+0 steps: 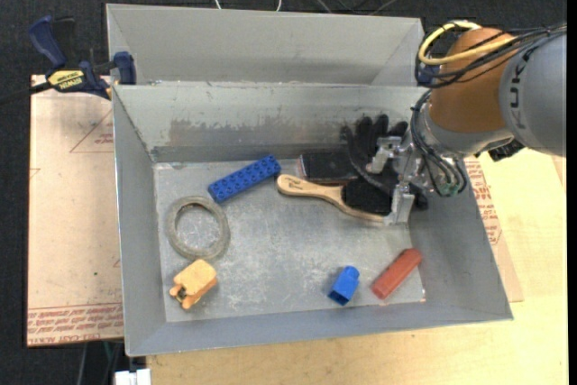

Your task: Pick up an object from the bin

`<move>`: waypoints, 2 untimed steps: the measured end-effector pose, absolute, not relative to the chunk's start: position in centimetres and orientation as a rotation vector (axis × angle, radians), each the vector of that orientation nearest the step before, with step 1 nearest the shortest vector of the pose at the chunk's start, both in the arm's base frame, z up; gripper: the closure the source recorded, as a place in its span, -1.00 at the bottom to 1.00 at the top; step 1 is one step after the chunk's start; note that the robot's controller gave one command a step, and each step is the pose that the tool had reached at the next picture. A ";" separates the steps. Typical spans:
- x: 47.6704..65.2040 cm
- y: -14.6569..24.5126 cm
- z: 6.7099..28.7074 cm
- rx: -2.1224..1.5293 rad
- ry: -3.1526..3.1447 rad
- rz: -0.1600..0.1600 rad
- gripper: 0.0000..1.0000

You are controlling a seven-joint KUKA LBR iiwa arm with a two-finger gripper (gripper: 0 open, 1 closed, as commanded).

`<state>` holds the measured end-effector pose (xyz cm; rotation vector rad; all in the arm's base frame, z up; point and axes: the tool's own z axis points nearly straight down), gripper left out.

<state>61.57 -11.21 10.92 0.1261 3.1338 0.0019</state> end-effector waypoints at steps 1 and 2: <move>61.6 -10.8 7.7 0.407 3.104 0.004 -1.00; 64.7 -6.1 7.4 -0.443 3.102 -0.006 1.00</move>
Offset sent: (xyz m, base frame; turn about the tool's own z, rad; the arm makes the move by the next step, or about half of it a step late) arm 0.0286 0.0535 -0.0389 -0.3678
